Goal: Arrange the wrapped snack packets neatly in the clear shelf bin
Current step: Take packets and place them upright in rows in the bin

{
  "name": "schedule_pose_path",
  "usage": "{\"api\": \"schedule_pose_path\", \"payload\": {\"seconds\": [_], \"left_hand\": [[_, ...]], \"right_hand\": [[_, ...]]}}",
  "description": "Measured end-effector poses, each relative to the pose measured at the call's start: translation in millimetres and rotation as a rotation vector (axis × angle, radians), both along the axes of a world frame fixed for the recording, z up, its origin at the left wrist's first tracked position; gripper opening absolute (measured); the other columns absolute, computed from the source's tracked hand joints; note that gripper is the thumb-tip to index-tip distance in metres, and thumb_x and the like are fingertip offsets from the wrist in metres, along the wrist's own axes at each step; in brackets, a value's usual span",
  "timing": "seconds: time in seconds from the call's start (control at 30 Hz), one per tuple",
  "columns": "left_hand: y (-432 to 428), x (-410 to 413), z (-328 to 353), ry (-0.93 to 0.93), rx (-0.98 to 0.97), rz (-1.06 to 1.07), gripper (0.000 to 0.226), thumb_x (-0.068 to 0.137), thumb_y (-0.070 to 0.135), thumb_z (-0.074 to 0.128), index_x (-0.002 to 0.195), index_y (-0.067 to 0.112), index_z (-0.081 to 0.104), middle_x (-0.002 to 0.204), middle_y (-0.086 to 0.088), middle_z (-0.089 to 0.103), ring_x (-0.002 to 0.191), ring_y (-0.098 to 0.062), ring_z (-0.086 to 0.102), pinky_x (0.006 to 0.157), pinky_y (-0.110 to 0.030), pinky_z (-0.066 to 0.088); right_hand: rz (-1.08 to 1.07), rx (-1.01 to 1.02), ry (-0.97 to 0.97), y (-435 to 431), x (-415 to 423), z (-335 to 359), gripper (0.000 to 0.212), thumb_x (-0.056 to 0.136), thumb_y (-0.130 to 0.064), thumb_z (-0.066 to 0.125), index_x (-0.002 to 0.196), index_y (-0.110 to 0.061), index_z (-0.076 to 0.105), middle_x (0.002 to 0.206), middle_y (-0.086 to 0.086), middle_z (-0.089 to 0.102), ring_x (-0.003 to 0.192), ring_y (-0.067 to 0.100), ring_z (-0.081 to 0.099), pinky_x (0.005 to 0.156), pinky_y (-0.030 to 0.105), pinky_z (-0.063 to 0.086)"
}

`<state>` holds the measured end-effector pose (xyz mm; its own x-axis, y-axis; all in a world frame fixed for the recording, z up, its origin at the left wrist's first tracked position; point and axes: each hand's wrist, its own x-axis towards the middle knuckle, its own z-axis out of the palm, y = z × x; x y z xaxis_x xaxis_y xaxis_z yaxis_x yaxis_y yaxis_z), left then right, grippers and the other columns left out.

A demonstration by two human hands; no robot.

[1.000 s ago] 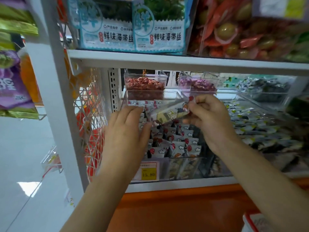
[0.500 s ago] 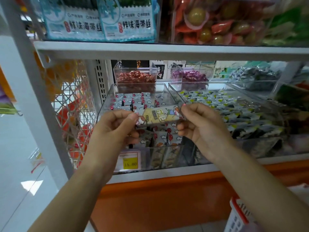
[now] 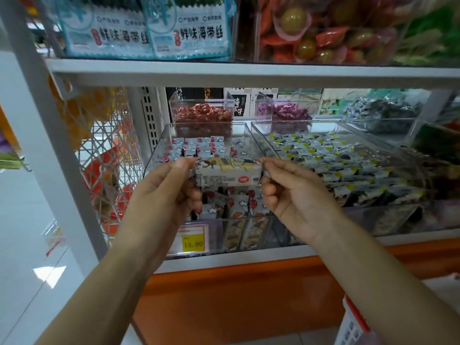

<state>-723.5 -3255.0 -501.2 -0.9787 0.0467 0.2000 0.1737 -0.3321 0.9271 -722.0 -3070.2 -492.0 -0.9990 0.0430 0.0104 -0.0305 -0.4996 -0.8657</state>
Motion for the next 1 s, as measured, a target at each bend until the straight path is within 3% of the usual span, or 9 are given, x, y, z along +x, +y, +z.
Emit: {"api": "schedule_pose_path", "payload": {"seconds": [0.07, 0.13, 0.3, 0.37, 0.43, 0.53, 0.83, 0.93, 1.0], "left_hand": [[0.1, 1.8, 1.1, 0.086, -0.158, 0.031, 0.038, 0.066, 0.049, 0.063, 0.092, 0.023, 0.071, 0.068, 0.008, 0.062, 0.064, -0.006, 0.061, 0.06, -0.016, 0.051], [-0.1, 2.9, 1.5, 0.119, -0.242, 0.074, 0.045, 0.06, 0.05, 0.064, 0.095, 0.022, 0.069, 0.074, 0.007, 0.065, 0.068, -0.006, 0.064, 0.062, -0.016, 0.052], [-2.8, -0.3, -0.8, 0.022, -0.143, 0.115, 0.026, 0.07, 0.041, 0.061, 0.082, 0.019, 0.069, 0.063, 0.006, 0.064, 0.06, -0.007, 0.061, 0.062, -0.02, 0.055], [-3.0, -0.1, -0.7, 0.021, -0.143, 0.112, 0.031, 0.071, 0.042, 0.06, 0.083, 0.016, 0.07, 0.063, 0.004, 0.064, 0.059, -0.008, 0.061, 0.061, -0.02, 0.055], [-3.3, 1.3, -0.2, 0.023, -0.153, 0.104, 0.035, 0.072, 0.044, 0.059, 0.084, 0.013, 0.071, 0.06, 0.001, 0.063, 0.058, -0.01, 0.062, 0.059, -0.02, 0.055], [-3.4, 2.2, 0.3, 0.022, -0.167, 0.089, 0.038, 0.072, 0.044, 0.059, 0.087, 0.011, 0.071, 0.061, -0.002, 0.065, 0.058, -0.012, 0.063, 0.058, -0.023, 0.056], [-3.7, 1.1, 4.0, -0.098, 0.052, -0.067, 0.019, 0.07, 0.028, 0.064, 0.072, 0.01, 0.064, 0.072, -0.008, 0.058, 0.052, -0.01, 0.057, 0.051, -0.018, 0.052], [-3.6, 1.5, 4.5, -0.121, 0.079, -0.097, 0.012, 0.065, 0.028, 0.066, 0.058, 0.018, 0.067, 0.063, -0.002, 0.059, 0.049, -0.007, 0.056, 0.049, -0.017, 0.051], [-3.8, 1.5, 3.9, -0.138, 0.1, -0.122, 0.01, 0.064, 0.027, 0.067, 0.062, 0.017, 0.068, 0.063, -0.001, 0.058, 0.048, -0.005, 0.055, 0.048, -0.017, 0.051]], "right_hand": [[-0.007, -0.011, -0.003, 1.0, -0.3, 0.0, 0.013, 0.091, -0.003, 0.051, 0.096, -0.004, 0.063, 0.052, 0.001, 0.056, 0.042, 0.007, 0.051, 0.037, 0.017, 0.041], [-0.008, 0.039, 0.017, 2.4, 0.4, 0.1, 0.013, 0.09, -0.007, 0.053, 0.097, -0.004, 0.064, 0.055, 0.003, 0.058, 0.044, 0.008, 0.052, 0.038, 0.018, 0.043], [0.027, 0.331, 0.203, -0.3, 4.1, -0.3, 0.03, 0.067, -0.023, 0.069, 0.093, -0.01, 0.072, 0.079, 0.004, 0.071, 0.067, 0.014, 0.065, 0.061, 0.021, 0.054], [-0.02, 0.406, 0.223, -1.0, 4.1, -2.3, 0.024, 0.072, -0.022, 0.068, 0.094, -0.012, 0.072, 0.081, 0.005, 0.071, 0.07, 0.016, 0.067, 0.064, 0.023, 0.055], [-0.063, 0.414, 0.212, -1.3, 4.1, -3.2, 0.013, 0.082, -0.017, 0.064, 0.089, -0.01, 0.073, 0.08, 0.01, 0.071, 0.067, 0.017, 0.066, 0.061, 0.023, 0.056], [-0.106, 0.388, 0.178, -0.9, 3.8, -2.7, 0.015, 0.086, -0.016, 0.061, 0.08, -0.008, 0.072, 0.072, 0.011, 0.071, 0.058, 0.016, 0.063, 0.053, 0.024, 0.056], [-0.026, 0.175, 0.101, 0.9, 2.2, 0.4, 0.014, 0.066, -0.021, 0.066, 0.065, -0.01, 0.073, 0.06, 0.007, 0.064, 0.045, 0.009, 0.055, 0.04, 0.017, 0.046], [-0.02, 0.142, 0.072, 1.7, 0.9, 0.4, 0.013, 0.066, -0.019, 0.066, 0.065, -0.008, 0.073, 0.06, 0.007, 0.064, 0.044, 0.009, 0.053, 0.038, 0.016, 0.045], [-0.033, 0.162, 0.093, 1.7, 0.8, 0.1, 0.012, 0.065, -0.019, 0.066, 0.064, -0.009, 0.074, 0.06, 0.006, 0.065, 0.044, 0.01, 0.054, 0.038, 0.016, 0.045]]}}
